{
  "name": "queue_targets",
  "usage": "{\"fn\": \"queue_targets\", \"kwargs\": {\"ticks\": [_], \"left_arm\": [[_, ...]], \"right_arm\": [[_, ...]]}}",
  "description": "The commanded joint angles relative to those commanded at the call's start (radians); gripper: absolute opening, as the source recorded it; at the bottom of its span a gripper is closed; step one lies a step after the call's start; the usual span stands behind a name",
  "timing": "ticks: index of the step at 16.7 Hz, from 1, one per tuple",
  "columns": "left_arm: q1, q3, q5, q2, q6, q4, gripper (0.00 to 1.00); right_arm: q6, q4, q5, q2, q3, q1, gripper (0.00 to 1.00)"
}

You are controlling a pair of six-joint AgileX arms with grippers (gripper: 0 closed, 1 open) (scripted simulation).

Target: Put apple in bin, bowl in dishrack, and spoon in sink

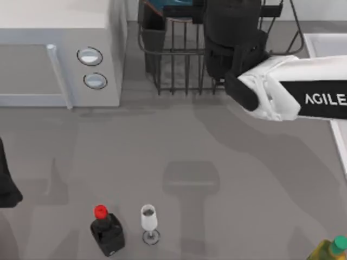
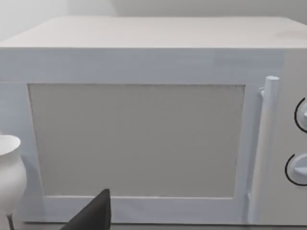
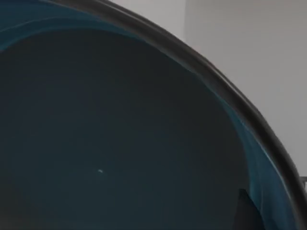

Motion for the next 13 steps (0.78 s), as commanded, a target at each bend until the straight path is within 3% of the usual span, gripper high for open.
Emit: {"fn": "queue_targets", "kwargs": {"ticks": [4, 13], "left_arm": [[0.0, 0.0, 0.0, 0.0, 0.0, 0.0, 1.0], [0.0, 0.0, 0.0, 0.0, 0.0, 0.0, 1.0]], "right_arm": [[0.0, 0.002, -0.001, 0.001, 0.0, -0.001, 0.0], [0.0, 0.002, -0.001, 0.001, 0.0, -0.001, 0.68]]}}
